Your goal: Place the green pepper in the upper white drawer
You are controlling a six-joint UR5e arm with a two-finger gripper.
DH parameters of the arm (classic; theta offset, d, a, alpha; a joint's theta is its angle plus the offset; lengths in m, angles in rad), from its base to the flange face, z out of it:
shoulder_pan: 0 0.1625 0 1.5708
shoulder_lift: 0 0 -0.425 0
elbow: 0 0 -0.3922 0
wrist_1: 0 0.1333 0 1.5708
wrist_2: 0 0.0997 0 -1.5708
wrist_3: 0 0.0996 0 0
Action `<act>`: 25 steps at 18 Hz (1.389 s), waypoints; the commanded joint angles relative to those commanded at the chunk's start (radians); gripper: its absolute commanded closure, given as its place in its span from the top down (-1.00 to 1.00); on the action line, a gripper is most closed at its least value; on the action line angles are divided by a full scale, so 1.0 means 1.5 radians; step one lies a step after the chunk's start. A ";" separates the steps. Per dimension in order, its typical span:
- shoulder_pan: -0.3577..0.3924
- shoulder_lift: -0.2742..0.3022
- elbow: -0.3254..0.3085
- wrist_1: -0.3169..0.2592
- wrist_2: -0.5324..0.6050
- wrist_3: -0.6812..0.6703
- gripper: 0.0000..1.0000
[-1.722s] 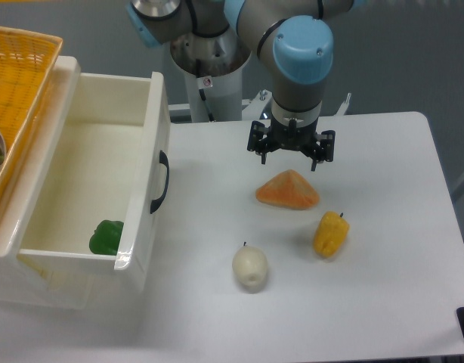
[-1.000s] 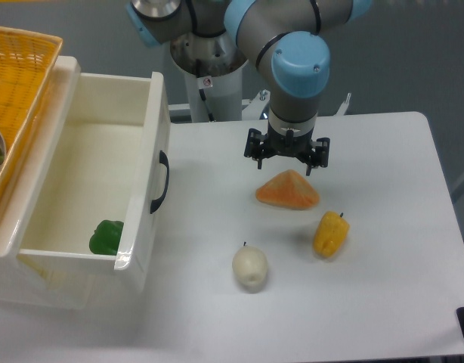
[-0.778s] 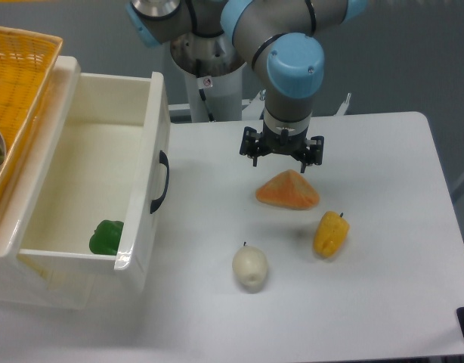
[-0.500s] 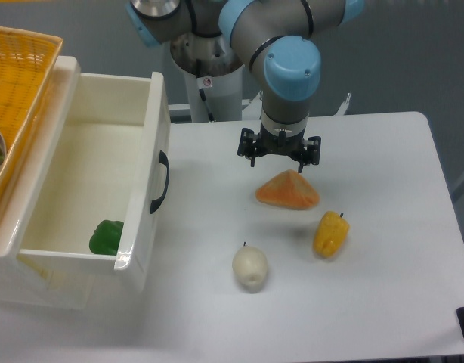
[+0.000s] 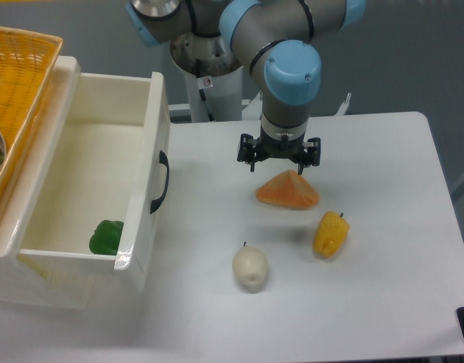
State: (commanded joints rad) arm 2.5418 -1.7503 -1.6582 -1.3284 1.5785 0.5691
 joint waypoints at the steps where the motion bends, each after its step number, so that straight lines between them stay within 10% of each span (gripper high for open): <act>1: 0.001 0.000 0.000 0.000 0.000 0.000 1.00; 25: 0.000 0.000 0.011 0.044 -0.017 -0.045 1.00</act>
State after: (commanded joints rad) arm 2.5418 -1.7503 -1.6414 -1.2626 1.5524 0.5016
